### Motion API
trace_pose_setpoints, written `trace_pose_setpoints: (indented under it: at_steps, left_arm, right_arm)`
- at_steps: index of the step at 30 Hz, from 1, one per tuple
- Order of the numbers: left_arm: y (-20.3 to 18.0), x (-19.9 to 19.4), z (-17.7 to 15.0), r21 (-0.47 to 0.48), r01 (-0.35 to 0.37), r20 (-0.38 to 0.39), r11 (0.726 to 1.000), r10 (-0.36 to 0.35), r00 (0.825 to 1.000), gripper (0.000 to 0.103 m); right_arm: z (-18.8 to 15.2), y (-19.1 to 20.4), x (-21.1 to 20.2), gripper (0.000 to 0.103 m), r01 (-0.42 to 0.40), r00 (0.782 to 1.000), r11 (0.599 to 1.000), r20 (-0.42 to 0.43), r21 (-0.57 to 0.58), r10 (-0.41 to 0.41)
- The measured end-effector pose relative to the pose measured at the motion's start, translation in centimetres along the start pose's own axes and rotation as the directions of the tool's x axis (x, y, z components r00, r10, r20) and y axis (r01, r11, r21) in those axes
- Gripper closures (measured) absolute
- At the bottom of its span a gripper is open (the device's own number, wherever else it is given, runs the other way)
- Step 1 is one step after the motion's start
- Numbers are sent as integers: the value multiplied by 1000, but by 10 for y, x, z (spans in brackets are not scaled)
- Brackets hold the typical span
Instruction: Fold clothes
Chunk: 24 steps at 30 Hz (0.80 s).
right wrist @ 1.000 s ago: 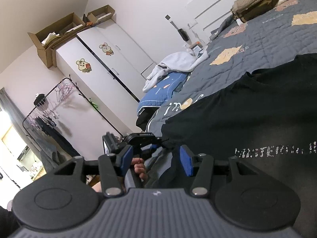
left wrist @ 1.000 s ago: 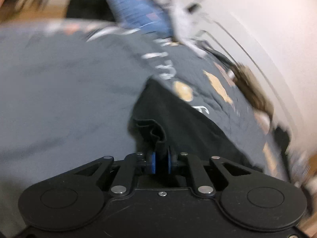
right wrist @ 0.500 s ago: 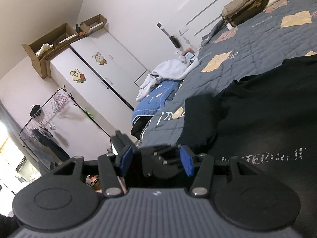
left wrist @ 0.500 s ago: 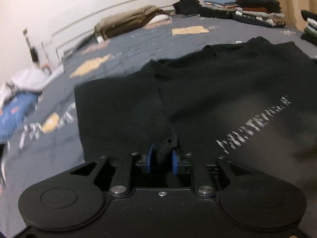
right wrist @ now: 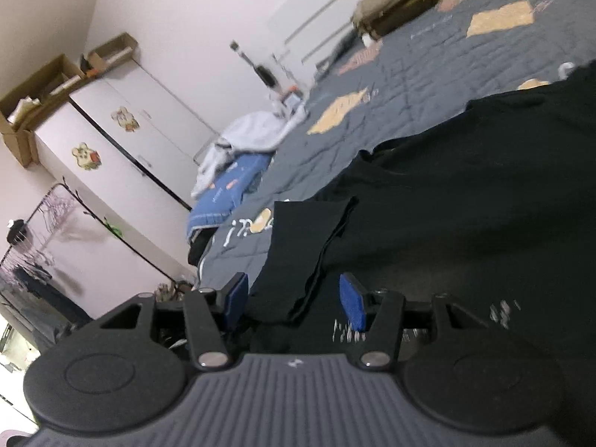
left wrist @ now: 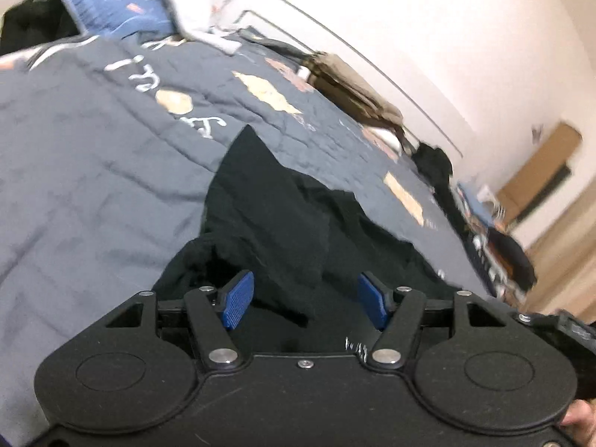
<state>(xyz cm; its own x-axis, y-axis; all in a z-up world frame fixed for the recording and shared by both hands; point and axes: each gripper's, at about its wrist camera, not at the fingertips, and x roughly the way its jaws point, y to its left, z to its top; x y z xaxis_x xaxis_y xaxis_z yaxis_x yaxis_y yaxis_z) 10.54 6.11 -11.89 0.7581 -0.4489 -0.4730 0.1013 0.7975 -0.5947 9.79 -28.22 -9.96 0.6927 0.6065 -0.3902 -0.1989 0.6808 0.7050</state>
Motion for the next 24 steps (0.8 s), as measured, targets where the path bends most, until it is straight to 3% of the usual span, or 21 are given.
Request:
trace_pose_setpoints:
  at_steps: [3, 7, 11, 19, 22, 24]
  left_arm:
    - [1, 2, 3, 0, -19, 18, 1000, 19, 1000, 41]
    - [9, 7, 0, -91, 18, 17, 996, -16, 1000, 40]
    - [11, 10, -3, -82, -8, 9, 997, 9, 1000, 40]
    - [26, 15, -7, -170, -8, -15, 985, 5, 1000, 40]
    - [28, 19, -9, -181, -5, -26, 984, 0, 1000, 40]
    - [30, 21, -11, -193, -8, -31, 981, 2, 1000, 40]
  right_arm:
    - [19, -2, 39, 49, -6, 999, 1000, -32, 7, 6]
    - [43, -7, 97, 48, 55, 997, 998, -61, -4, -55]
    - [56, -21, 138, 48, 115, 988, 993, -98, -9, -115]
    - [59, -30, 184, 47, 209, 970, 975, -109, -80, -217]
    - [57, -32, 193, 47, 203, 974, 977, -85, -69, -208]
    - [59, -32, 198, 54, 187, 979, 982, -81, -31, -189]
